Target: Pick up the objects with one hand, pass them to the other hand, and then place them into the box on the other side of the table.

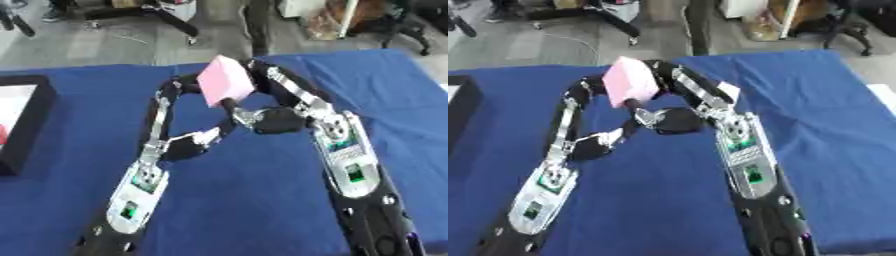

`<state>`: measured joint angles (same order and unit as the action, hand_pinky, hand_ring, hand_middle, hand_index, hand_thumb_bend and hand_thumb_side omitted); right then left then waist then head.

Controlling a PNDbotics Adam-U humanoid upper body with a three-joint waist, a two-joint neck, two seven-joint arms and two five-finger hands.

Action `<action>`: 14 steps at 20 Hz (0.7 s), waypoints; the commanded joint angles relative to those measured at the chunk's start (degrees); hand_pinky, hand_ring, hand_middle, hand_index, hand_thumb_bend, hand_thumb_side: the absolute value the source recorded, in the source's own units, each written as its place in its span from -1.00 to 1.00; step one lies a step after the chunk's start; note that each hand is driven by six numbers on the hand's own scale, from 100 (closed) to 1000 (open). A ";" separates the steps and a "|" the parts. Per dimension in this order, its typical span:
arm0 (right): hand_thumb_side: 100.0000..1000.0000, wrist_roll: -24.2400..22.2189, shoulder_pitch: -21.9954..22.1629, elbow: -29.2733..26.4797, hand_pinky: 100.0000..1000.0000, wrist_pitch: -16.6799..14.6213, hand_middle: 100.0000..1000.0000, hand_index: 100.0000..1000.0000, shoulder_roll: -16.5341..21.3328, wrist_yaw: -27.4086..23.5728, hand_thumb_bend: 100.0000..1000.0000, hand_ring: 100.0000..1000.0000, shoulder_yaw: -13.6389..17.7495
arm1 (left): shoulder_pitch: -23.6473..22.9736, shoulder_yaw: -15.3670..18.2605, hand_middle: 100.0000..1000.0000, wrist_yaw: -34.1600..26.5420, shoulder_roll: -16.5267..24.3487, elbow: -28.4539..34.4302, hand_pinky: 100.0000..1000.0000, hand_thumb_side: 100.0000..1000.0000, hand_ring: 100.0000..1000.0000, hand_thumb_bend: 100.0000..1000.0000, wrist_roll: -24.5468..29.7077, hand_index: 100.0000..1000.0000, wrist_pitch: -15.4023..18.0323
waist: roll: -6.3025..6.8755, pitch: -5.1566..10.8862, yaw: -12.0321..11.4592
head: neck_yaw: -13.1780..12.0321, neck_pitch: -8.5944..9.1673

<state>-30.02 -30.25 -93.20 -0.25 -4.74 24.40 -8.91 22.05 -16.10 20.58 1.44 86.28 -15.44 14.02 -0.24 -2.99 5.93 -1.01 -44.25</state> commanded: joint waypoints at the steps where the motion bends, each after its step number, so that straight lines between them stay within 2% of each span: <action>1: -0.53 -0.20 -0.39 0.32 0.34 0.39 0.01 0.08 0.12 0.18 -1.00 0.25 0.08 | 0.82 0.55 0.34 -0.71 -0.01 1.22 0.69 -0.14 0.32 0.36 -0.53 0.57 0.20 | -0.84 -0.31 0.10 | 0.16 0.14; 14: -0.43 -2.07 -0.04 1.91 0.35 0.91 0.01 0.09 0.29 0.07 -1.00 0.25 -0.13 | 0.83 0.51 0.38 -0.68 0.02 1.04 0.70 -0.13 0.33 0.39 -0.54 0.59 0.51 | -0.86 -0.34 0.33 | 0.32 0.14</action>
<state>-31.82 -29.66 -90.80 0.62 -4.72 24.48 -8.95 22.05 -15.76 19.98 1.44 86.34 -15.92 14.36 -0.40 -3.00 6.22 -0.79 -44.25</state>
